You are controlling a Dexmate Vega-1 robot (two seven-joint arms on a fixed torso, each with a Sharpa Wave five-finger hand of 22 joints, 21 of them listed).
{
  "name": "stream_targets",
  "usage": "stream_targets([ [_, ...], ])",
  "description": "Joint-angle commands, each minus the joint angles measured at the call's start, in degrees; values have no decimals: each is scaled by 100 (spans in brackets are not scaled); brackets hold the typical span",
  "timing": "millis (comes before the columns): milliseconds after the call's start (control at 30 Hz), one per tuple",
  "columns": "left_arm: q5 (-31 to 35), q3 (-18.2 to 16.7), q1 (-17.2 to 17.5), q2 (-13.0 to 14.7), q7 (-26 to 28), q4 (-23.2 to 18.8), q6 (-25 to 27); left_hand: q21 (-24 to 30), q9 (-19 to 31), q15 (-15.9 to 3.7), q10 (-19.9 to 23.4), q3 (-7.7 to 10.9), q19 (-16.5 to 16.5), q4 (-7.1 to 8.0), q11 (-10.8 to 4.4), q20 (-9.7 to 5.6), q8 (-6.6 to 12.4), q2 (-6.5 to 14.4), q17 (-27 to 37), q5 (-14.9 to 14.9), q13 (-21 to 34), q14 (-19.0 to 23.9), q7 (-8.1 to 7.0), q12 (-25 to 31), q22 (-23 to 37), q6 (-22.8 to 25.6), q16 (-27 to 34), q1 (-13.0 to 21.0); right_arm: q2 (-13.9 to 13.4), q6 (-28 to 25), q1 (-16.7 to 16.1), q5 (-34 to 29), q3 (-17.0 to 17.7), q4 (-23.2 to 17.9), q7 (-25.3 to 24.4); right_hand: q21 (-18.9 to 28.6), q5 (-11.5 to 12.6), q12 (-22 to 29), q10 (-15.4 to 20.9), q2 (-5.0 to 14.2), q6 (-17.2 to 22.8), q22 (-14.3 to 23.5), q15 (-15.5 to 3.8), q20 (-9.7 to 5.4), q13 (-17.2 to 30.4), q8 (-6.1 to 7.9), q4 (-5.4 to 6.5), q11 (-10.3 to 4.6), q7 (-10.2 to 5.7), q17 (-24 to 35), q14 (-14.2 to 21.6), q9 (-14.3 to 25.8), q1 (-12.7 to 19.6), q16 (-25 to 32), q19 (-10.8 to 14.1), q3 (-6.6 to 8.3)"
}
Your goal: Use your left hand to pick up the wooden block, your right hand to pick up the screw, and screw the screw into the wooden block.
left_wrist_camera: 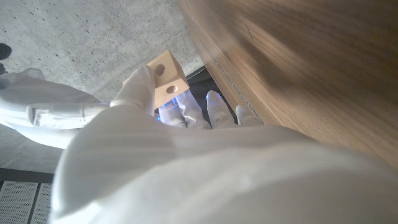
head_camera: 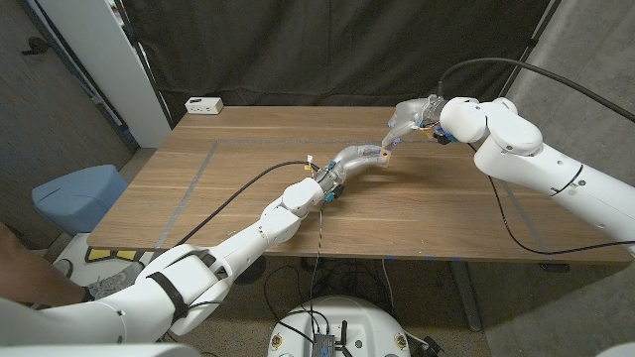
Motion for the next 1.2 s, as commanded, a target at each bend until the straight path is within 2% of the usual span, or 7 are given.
stream_targets([
  [33,-1,-11,36,30,35,-73,34,25,14,-308,24,71,1,14,-4,18,35,44,27,42,4,27,-31,-13,22,255,-18,16,60,-111,-78,-206,-48,-33,-99,21,99,50,139,-49,180,11,-293,-3,-8,76,54,19,5,6,98,-30,-238,68,67,-135],
  [200,-2,-15,64,51,49,-129,52,26,15,-310,32,72,2,13,0,16,37,35,24,42,-3,30,-34,-14,22,261,-20,12,81,-194,-146,-354,-54,-85,-189,26,182,83,318,-24,531,11,-311,-25,-17,196,54,-31,-12,-4,223,-91,-307,105,113,-216],
  [467,-8,-15,83,56,47,-157,48,27,14,-301,23,80,5,18,10,26,31,47,26,44,-10,26,-27,-22,23,247,-20,7,61,-239,-134,-457,-55,-145,-38,22,216,55,314,-45,385,11,-306,-37,-23,128,67,-4,-4,-11,245,-132,-395,102,128,-294],
  [633,-11,-11,73,41,34,-134,35,27,14,-308,30,79,7,15,12,17,39,37,24,44,-10,30,-32,-20,23,267,-19,4,13,-194,-96,-450,-28,-177,125,-5,261,-35,188,-75,70,12,-230,1,-28,4,113,123,-1,-19,153,-167,-584,47,79,-432],
  [867,-19,-3,34,-4,2,-42,-2,27,13,-308,33,82,7,12,7,17,35,37,24,44,-14,30,-34,-21,23,258,-19,4,-25,-67,12,-304,7,-148,419,-63,351,-203,-134,-13,-739,10,-134,79,-18,-175,109,196,2,-18,-74,-42,-702,-58,-128,-571],
  [900,-23,-3,28,-10,-4,-28,-5,27,12,-303,32,81,6,12,7,19,35,36,24,44,-14,29,-28,-21,23,259,-19,4,-29,-61,26,-295,9,-146,452,-58,369,-230,-210,6,-863,9,-129,90,-12,-193,93,255,3,-19,-98,-14,-687,-69,-134,-579],
  [1200,-38,2,-35,-58,-61,105,-49,27,12,-301,21,84,7,18,11,24,31,46,27,44,-22,21,-28,-30,23,250,-19,-3,-85,131,61,-4,122,-89,546,-69,414,-297,-530,169,-1633,5,-60,156,40,-453,-62,355,106,-42,-322,-50,-442,-168,-264,-525],
])
